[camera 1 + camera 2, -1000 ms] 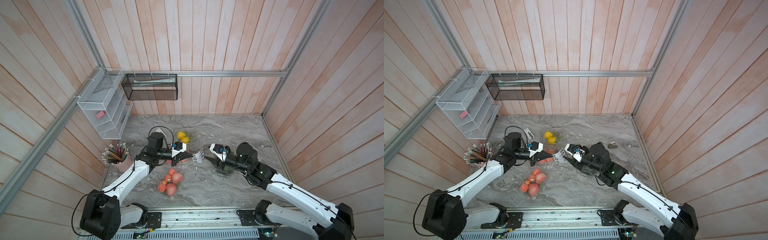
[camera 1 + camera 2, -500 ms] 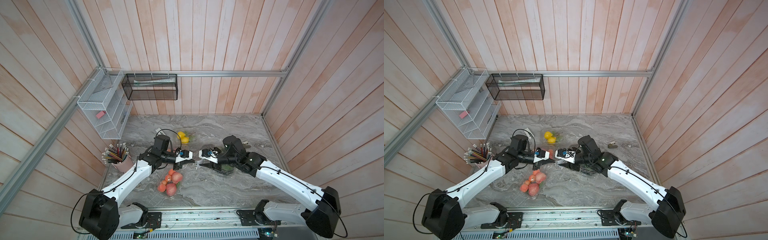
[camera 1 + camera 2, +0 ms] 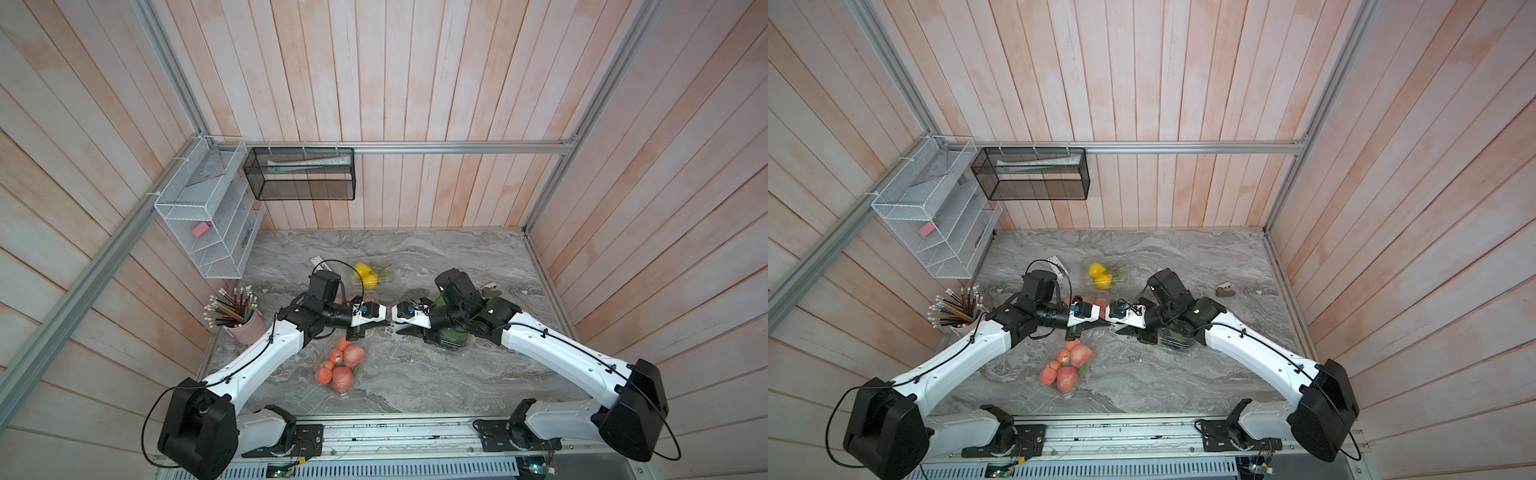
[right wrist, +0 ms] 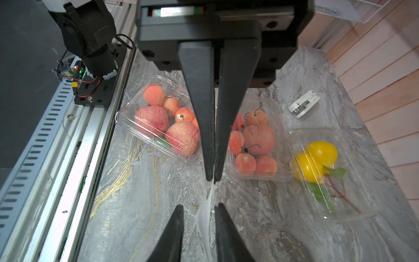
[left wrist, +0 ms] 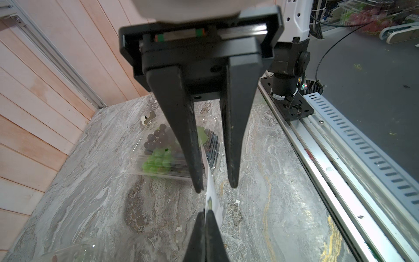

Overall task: Label fruit boxes
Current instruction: Pick up the label sticker from the center of the board, then adjust the label sticker.

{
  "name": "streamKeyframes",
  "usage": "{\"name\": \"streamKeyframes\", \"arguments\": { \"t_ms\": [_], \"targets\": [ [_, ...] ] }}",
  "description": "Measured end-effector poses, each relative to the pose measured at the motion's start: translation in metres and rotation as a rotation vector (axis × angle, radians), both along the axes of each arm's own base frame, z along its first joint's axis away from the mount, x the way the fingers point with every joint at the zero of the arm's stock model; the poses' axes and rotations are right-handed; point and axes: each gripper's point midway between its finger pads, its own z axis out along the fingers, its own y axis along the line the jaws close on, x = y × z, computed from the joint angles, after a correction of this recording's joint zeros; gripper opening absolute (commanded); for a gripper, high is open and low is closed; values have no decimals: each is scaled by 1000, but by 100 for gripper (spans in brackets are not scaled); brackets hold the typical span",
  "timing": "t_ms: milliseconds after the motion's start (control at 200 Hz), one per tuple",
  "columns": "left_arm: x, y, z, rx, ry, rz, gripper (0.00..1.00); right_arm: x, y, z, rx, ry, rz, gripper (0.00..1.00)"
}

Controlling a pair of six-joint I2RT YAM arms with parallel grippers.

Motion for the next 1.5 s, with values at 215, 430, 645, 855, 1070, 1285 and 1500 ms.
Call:
{"name": "streamKeyframes", "arguments": {
  "t_ms": [215,430,645,855,1070,1285,1500],
  "targets": [
    [0,0,0,0,-1,0,2,-1,1,-1,-3,8,10,2],
    [-1,0,2,-1,-11,2,24,2,-2,1,5,4,7,0],
    [0,0,3,-1,-9,10,12,1,-3,15,53,-29,10,0],
    [1,0,3,1,2,20,0,0,-2,16,66,-34,10,0],
    [1,0,3,1,2,20,0,-1,-1,16,75,-33,18,0],
    [-1,-2,3,0,2,11,0,-4,0,15,87,-26,34,0],
    [-3,-4,3,1,2,3,0,-3,1,15,93,-33,35,0]
  ]
}}
